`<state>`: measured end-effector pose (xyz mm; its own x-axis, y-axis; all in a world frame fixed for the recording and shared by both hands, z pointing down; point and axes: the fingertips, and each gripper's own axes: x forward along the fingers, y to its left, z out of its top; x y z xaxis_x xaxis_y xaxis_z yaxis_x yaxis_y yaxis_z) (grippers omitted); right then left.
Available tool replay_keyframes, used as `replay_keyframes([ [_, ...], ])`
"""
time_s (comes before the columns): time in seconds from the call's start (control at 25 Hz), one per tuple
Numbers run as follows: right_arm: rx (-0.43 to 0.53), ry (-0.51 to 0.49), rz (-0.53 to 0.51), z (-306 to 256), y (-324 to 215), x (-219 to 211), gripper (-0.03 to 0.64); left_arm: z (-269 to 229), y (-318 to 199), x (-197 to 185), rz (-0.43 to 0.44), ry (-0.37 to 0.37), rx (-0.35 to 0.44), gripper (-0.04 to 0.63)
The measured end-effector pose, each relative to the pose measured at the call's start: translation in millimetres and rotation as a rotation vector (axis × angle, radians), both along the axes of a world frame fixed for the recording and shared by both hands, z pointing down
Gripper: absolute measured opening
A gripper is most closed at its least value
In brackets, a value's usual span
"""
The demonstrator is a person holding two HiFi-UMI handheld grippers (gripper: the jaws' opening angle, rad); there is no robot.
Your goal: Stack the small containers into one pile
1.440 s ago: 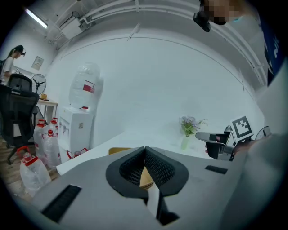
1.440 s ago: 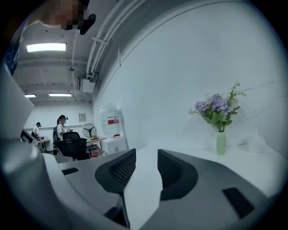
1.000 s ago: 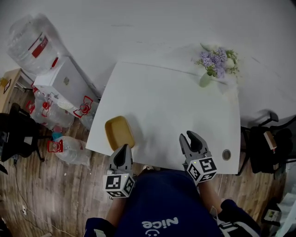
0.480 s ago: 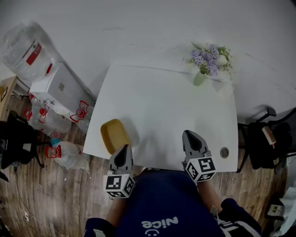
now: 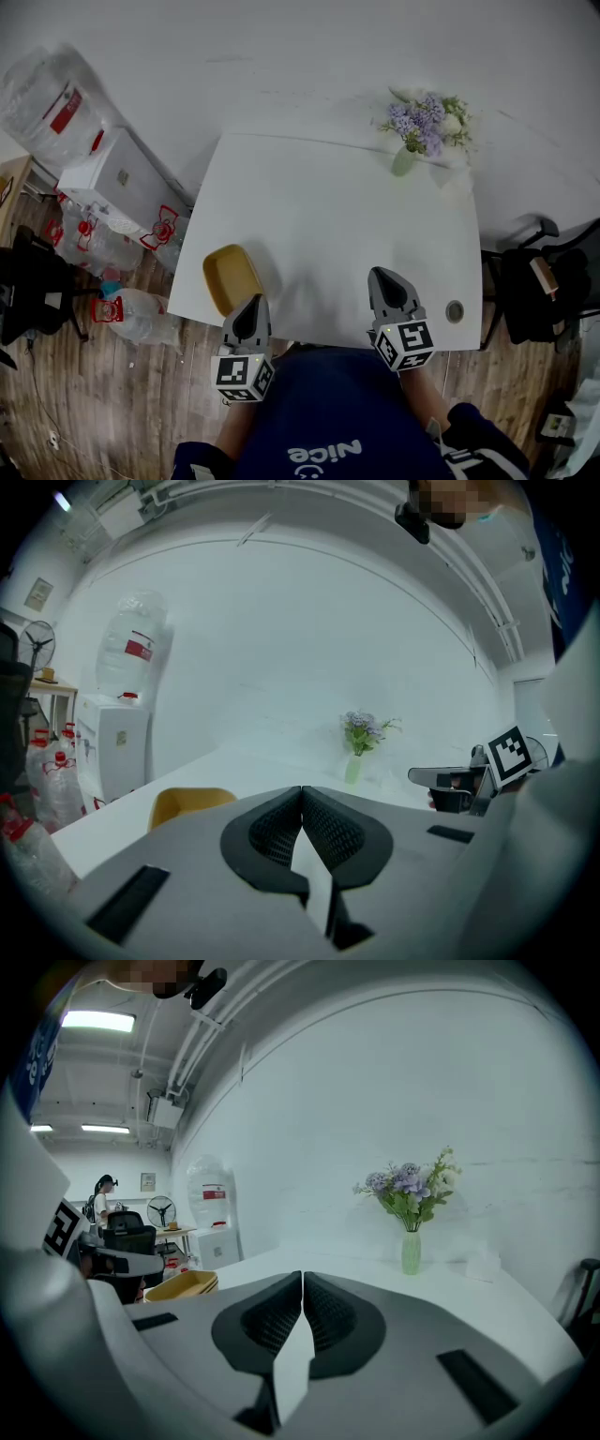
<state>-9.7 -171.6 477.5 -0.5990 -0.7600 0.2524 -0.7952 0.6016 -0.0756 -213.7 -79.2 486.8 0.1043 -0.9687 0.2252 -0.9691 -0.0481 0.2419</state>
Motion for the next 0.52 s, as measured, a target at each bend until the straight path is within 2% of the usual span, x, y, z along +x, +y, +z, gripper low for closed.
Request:
replay_keyframes([
  [0.52, 0.019, 0.036, -0.006, -1.0, -3.9, -7.4, 0.049, 0.0, -8.7, -7.6, 0.005, -0.004, 0.005, 0.02],
])
